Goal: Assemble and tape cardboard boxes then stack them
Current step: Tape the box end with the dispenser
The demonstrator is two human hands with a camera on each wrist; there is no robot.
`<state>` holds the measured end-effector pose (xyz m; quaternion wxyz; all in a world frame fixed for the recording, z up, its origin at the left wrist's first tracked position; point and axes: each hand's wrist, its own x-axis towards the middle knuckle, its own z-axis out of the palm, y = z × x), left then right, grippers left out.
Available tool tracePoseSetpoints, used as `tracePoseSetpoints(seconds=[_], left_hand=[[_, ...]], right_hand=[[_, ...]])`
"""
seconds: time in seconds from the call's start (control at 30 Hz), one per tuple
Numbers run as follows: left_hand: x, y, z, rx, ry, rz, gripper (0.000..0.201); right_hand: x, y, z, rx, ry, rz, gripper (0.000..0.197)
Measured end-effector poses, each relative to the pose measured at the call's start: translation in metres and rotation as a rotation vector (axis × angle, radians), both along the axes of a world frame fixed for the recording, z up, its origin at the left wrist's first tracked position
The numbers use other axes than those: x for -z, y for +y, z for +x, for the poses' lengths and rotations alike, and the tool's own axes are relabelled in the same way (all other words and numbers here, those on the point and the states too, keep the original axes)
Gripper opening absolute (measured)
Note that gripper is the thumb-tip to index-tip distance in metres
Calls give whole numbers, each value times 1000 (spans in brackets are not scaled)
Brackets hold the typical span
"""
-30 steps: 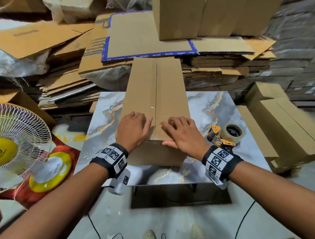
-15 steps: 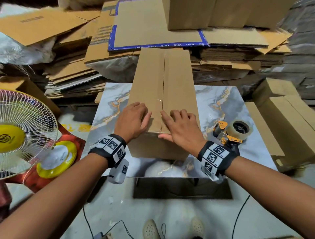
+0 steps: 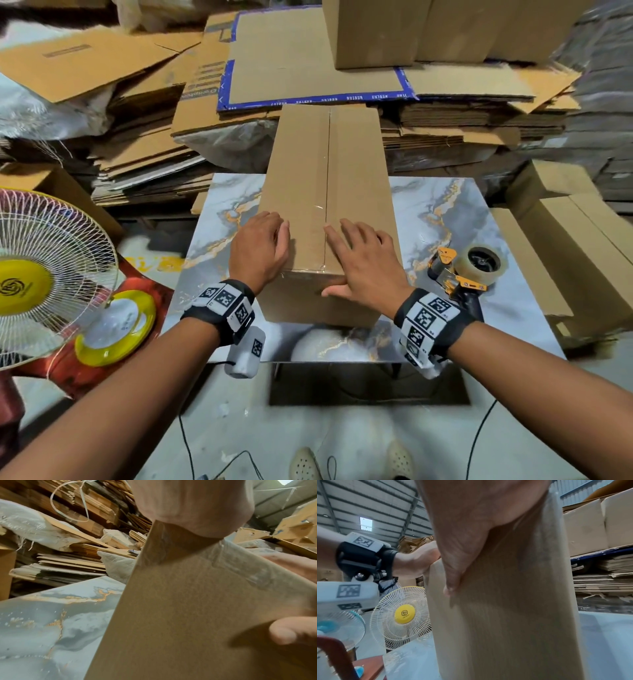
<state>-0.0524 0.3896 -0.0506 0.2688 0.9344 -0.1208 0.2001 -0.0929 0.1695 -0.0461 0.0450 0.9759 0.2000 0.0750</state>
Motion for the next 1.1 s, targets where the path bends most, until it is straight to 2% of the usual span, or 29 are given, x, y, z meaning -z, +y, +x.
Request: tracePoseSetpoints(seconds=[0.17, 0.33, 0.47, 0.6, 0.73, 0.83, 0.97, 1.1], left_hand=[[2, 1, -1, -50, 7, -100, 36], [3, 0, 0, -68, 15, -88, 34], [4, 0, 1, -67, 28, -42, 37], [5, 0, 1, -70, 9, -42, 37], [6, 0, 2, -67, 1, -29, 36], [5, 0, 1, -71, 8, -25, 37], [2, -2, 0, -83, 14, -39, 38], [-4, -4, -4, -101, -1, -73, 35]], right_hand=[[-9, 18, -2, 53, 55, 111, 98], [0, 29, 3, 31, 55, 45, 93], [-1, 25, 2, 5, 56, -3, 103], [-7, 29, -2, 68, 69, 94, 98], [-4, 31, -1, 68, 86, 55, 100], [-6, 28, 0, 60, 171, 17, 104], [-14, 37, -3, 140, 195, 194, 83], [-12, 64, -5, 152, 62, 161, 71]])
